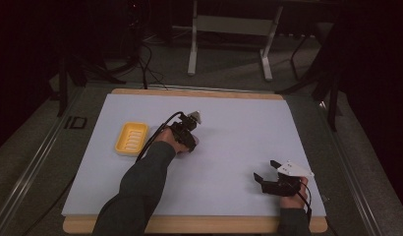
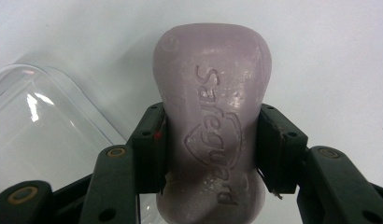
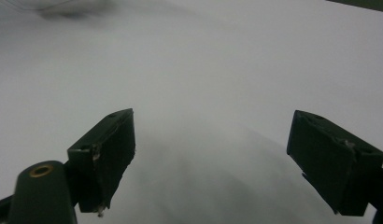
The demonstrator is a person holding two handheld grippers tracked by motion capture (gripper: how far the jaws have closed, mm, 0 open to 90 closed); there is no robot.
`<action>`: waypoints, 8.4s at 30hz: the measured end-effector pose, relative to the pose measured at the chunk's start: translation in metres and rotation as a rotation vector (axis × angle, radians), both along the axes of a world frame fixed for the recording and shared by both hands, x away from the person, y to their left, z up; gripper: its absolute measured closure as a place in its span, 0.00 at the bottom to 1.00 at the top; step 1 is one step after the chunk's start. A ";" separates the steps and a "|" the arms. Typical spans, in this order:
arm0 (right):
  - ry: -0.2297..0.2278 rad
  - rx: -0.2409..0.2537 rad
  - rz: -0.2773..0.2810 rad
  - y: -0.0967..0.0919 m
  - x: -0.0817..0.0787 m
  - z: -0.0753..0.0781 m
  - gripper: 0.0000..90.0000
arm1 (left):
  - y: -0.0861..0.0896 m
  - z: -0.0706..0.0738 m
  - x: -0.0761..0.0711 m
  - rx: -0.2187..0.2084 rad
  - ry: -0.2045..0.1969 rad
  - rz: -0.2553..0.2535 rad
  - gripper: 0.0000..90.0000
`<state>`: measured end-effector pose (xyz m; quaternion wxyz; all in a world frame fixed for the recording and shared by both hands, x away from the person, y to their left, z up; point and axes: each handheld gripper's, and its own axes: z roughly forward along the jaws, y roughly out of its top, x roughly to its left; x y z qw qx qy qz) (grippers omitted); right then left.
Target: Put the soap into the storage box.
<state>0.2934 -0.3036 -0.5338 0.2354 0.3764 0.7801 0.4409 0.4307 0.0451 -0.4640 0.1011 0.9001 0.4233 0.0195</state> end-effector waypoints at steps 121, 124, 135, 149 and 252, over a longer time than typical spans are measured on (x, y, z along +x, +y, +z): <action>-0.020 0.034 -0.002 -0.004 -0.002 0.000 0.18 | 0.092 0.019 0.000 -0.036 -0.043 0.215 0.56; -0.021 0.036 -0.003 -0.004 -0.002 0.000 0.18 | 0.093 0.018 0.001 -0.036 -0.044 0.217 0.56; -0.020 0.038 -0.003 -0.004 -0.002 0.000 0.18 | 0.100 0.020 0.000 -0.044 -0.045 0.234 0.56; -0.020 0.039 -0.003 -0.004 -0.002 0.000 0.18 | 0.111 0.022 0.000 -0.045 -0.047 0.260 0.56; -0.022 0.037 -0.002 -0.004 -0.002 0.000 0.18 | 0.183 -0.023 0.015 0.013 0.009 0.483 0.55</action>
